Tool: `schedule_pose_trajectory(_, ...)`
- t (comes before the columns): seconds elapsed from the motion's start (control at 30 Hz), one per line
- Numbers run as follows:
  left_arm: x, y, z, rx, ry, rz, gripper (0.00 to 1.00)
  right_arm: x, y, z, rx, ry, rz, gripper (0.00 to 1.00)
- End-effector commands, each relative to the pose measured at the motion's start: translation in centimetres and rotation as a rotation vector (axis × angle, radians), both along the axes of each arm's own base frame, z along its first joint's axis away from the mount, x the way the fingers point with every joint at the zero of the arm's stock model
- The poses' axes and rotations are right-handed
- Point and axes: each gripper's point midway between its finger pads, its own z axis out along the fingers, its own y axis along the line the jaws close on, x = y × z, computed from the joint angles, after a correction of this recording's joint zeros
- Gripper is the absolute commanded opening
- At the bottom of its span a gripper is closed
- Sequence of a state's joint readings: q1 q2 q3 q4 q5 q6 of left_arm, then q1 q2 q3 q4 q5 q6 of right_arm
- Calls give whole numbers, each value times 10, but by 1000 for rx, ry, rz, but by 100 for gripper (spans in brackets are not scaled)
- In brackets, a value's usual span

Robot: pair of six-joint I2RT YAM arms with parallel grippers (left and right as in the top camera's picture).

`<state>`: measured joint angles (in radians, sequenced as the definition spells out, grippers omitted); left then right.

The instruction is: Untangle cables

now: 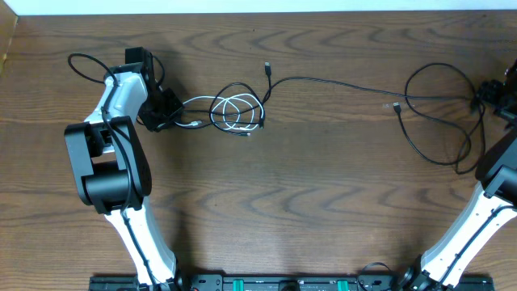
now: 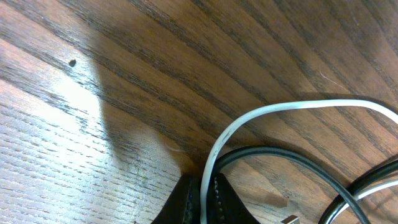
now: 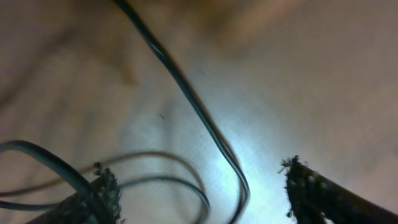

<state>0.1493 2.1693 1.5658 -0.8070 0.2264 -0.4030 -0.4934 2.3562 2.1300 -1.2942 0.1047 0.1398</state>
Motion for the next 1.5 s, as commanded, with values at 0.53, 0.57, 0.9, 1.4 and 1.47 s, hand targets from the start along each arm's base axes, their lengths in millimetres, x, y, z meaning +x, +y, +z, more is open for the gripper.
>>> schedule_pose_trajectory(0.53, -15, 8, -23, 44, 76, 3, 9, 144, 208, 27, 162, -435, 668, 98)
schedule_pose_trajectory(0.57, -15, 8, -23, 44, 73, 3, 9, 146, 217, 26, 115, -420, 690, 98)
schedule_pose_trajectory(0.9, -15, 8, -23, 44, 73, 3, 9, 160, 334, 31, -45, -447, 1210, 99)
schedule_pose_trajectory(1.4, -15, 8, -23, 44, 72, 3, 9, 137, 466, 45, 132, -657, 1674, 84)
schedule_pose_trajectory(1.47, -15, 8, -23, 44, 72, 3, 9, 140, 476, 45, 119, -688, 1691, 81)
